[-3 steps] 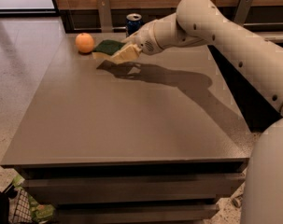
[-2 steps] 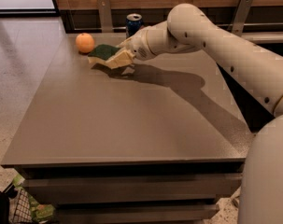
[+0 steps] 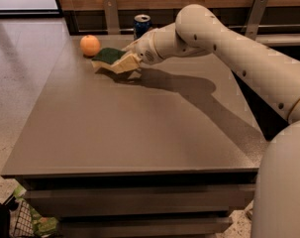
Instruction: Move sponge near orange
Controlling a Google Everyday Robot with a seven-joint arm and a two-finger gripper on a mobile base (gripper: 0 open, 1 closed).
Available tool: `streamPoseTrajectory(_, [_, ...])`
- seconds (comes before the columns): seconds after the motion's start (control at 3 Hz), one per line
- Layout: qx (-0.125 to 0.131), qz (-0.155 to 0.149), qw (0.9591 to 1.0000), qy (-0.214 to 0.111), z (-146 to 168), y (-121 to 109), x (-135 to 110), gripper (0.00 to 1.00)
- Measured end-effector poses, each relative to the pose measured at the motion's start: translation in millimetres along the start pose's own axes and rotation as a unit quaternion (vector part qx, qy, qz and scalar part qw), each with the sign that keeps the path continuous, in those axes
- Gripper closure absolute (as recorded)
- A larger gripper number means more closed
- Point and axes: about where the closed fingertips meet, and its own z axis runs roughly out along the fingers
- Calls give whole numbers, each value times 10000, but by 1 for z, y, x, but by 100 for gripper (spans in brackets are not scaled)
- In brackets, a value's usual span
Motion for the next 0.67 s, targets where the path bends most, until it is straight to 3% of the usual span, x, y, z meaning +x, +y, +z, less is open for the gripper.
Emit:
streamPoseTrajectory(0.33, [-31, -1, 10000, 1, 3, 2, 0, 27])
streamPoseTrajectory(0.67, [-50, -2, 10000, 1, 5, 4, 0, 5])
